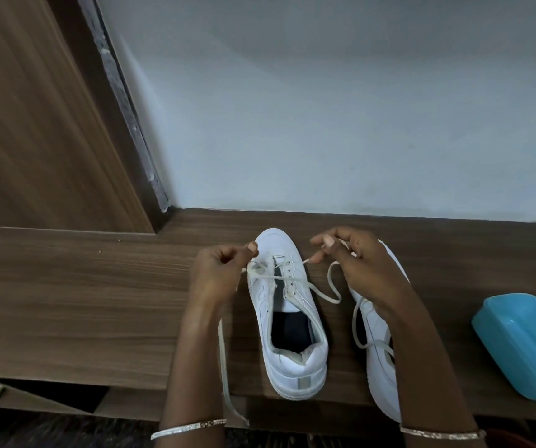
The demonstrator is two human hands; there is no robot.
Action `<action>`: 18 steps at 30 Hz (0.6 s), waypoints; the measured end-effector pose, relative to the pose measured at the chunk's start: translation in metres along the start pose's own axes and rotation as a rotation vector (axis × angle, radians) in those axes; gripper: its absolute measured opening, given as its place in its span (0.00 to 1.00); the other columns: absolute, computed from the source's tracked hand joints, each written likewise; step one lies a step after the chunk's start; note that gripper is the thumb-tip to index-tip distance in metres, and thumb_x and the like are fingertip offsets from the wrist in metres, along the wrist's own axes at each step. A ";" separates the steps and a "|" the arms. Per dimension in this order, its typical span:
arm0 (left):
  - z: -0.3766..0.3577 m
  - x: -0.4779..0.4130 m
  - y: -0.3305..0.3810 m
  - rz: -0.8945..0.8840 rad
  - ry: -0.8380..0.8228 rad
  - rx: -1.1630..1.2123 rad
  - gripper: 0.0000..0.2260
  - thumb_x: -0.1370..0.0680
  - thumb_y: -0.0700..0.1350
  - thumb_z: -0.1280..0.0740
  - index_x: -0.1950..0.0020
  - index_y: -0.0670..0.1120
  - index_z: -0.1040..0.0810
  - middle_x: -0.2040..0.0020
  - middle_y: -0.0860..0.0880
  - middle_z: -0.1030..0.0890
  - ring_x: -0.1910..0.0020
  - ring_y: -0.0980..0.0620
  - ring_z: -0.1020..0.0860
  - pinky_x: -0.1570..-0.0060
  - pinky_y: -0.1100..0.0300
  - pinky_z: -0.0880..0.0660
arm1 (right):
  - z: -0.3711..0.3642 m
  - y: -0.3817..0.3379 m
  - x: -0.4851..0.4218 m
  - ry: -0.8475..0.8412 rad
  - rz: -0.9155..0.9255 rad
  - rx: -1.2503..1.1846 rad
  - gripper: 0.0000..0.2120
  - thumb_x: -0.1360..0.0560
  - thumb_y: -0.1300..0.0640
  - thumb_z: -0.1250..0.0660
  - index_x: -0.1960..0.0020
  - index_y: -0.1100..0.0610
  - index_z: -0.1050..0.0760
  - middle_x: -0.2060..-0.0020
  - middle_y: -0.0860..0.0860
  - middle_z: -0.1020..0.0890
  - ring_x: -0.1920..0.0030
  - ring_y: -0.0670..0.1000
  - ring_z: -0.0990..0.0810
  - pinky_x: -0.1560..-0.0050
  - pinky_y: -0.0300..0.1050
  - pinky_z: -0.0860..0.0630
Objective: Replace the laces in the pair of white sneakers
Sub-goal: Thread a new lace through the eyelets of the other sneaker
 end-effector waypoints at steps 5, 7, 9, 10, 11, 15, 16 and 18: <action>0.005 0.006 0.026 -0.219 0.056 -0.024 0.13 0.23 0.56 0.30 0.58 0.48 0.14 0.63 0.46 0.15 0.67 0.58 0.22 0.66 0.64 0.29 | -0.010 -0.022 0.003 -0.020 0.121 -0.191 0.14 0.16 0.50 0.41 0.49 0.54 0.18 0.58 0.49 0.13 0.50 0.51 0.16 0.41 0.50 0.23; 0.002 0.016 0.044 -0.207 -0.059 0.063 0.15 0.21 0.54 0.34 0.57 0.45 0.14 0.68 0.51 0.17 0.76 0.63 0.26 0.74 0.72 0.33 | -0.018 -0.031 0.005 -0.071 0.140 -0.325 0.16 0.16 0.53 0.41 0.50 0.59 0.18 0.58 0.52 0.13 0.54 0.49 0.17 0.47 0.41 0.23; -0.003 0.027 0.055 -0.129 -0.217 0.137 0.18 0.20 0.54 0.36 0.60 0.43 0.16 0.77 0.53 0.25 0.82 0.62 0.34 0.79 0.71 0.39 | -0.028 -0.038 0.006 -0.150 0.181 -0.363 0.15 0.16 0.57 0.41 0.50 0.62 0.18 0.58 0.54 0.14 0.58 0.49 0.20 0.52 0.38 0.24; -0.006 0.030 0.056 -0.093 -0.271 0.154 0.18 0.20 0.54 0.35 0.62 0.43 0.17 0.78 0.54 0.28 0.82 0.60 0.37 0.80 0.68 0.42 | -0.033 -0.039 0.006 -0.184 0.198 -0.361 0.15 0.16 0.59 0.42 0.50 0.64 0.18 0.58 0.56 0.14 0.60 0.48 0.21 0.54 0.38 0.24; -0.007 0.033 0.058 -0.056 -0.297 0.183 0.18 0.21 0.54 0.34 0.62 0.43 0.18 0.78 0.54 0.29 0.82 0.59 0.38 0.80 0.68 0.43 | -0.037 -0.040 0.006 -0.210 0.207 -0.355 0.14 0.16 0.60 0.42 0.50 0.65 0.19 0.58 0.58 0.15 0.61 0.47 0.22 0.55 0.38 0.24; -0.003 0.032 0.055 0.010 -0.265 0.363 0.11 0.21 0.46 0.33 0.51 0.39 0.18 0.76 0.53 0.25 0.83 0.62 0.37 0.82 0.70 0.42 | -0.045 -0.041 0.009 -0.359 0.221 -0.308 0.11 0.17 0.62 0.40 0.46 0.65 0.20 0.54 0.61 0.15 0.58 0.49 0.18 0.52 0.45 0.21; -0.001 0.029 0.053 -0.012 -0.255 0.380 0.10 0.21 0.46 0.33 0.49 0.40 0.18 0.73 0.51 0.23 0.83 0.61 0.38 0.82 0.70 0.43 | -0.044 -0.040 0.010 -0.407 0.205 -0.314 0.08 0.17 0.63 0.39 0.43 0.64 0.22 0.53 0.61 0.15 0.56 0.51 0.17 0.49 0.48 0.21; 0.005 0.024 0.053 -0.072 -0.220 0.464 0.09 0.20 0.47 0.35 0.50 0.43 0.19 0.64 0.47 0.18 0.82 0.60 0.41 0.82 0.69 0.46 | -0.039 -0.038 0.013 -0.440 0.115 -0.343 0.11 0.20 0.63 0.33 0.39 0.59 0.28 0.55 0.59 0.14 0.55 0.53 0.16 0.46 0.49 0.21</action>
Point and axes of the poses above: each hand's wrist, its own x-axis away from the middle knuckle, its own z-axis out of the back of the hand, y = z × x, the point moved 2 cm from there along -x, towards the middle knuckle
